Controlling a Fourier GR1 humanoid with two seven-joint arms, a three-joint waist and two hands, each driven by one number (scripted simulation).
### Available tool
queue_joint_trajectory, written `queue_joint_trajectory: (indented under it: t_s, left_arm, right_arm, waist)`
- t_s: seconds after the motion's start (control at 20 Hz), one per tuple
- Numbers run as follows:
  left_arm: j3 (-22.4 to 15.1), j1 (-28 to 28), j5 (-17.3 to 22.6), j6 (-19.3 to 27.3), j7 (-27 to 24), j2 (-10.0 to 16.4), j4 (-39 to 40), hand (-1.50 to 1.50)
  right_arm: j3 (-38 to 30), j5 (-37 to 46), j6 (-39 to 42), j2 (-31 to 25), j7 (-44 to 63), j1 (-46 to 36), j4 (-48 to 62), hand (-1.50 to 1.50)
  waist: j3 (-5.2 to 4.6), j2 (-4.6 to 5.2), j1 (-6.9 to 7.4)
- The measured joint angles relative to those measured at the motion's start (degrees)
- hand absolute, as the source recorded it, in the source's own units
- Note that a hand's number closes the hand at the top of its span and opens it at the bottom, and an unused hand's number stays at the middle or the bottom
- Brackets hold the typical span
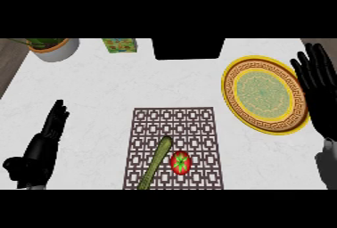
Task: Pick the squash from the placemat and place it in the plate
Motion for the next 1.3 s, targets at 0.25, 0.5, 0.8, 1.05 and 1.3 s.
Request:
queue_joint_trajectory:
  t_s: [0.25, 0.5, 0.8, 1.05, 1.3]
  left_arm:
    - [-0.1, -2.5, -0.4, 0.2, 4.1, -1.2, 3.5, 0.00]
    - [-0.9, -1.6, 0.0, 0.4, 6.8, -2.0, 5.7, 0.00]
    - [-1.1, -2.4, 0.8, 1.0, 9.1, -3.7, 7.6, 0.00]
    - [-1.7, -4.5, 0.5, 0.7, 10.6, -5.0, 9.2, 0.00]
    - [-1.7, -6.7, 0.2, 0.5, 12.0, -5.9, 10.7, 0.00]
  right_arm:
    - [11.2, 6.3, -6.8, 9.7, 2.3, 2.0, -4.3, 1.50]
    - [18.0, 25.1, -9.2, 0.7, 3.7, 1.2, -2.2, 1.50]
    - [26.6, 33.3, -25.0, 13.0, -1.2, 11.0, -0.7, -1.50]
    - [38.0, 34.4, -30.5, 19.2, -14.8, 18.0, 5.6, -1.50]
    - [42.8, 47.1, -32.1, 18.0, -7.2, 16.5, 10.6, -1.50]
  waist:
    - [-0.60, -0.11, 0.92]
    - [-2.19, -0.58, 0.30]
    - [-0.90, -0.12, -0.49]
    - [-0.72, -0.05, 0.59]
    - [-0.86, -0.16, 0.91]
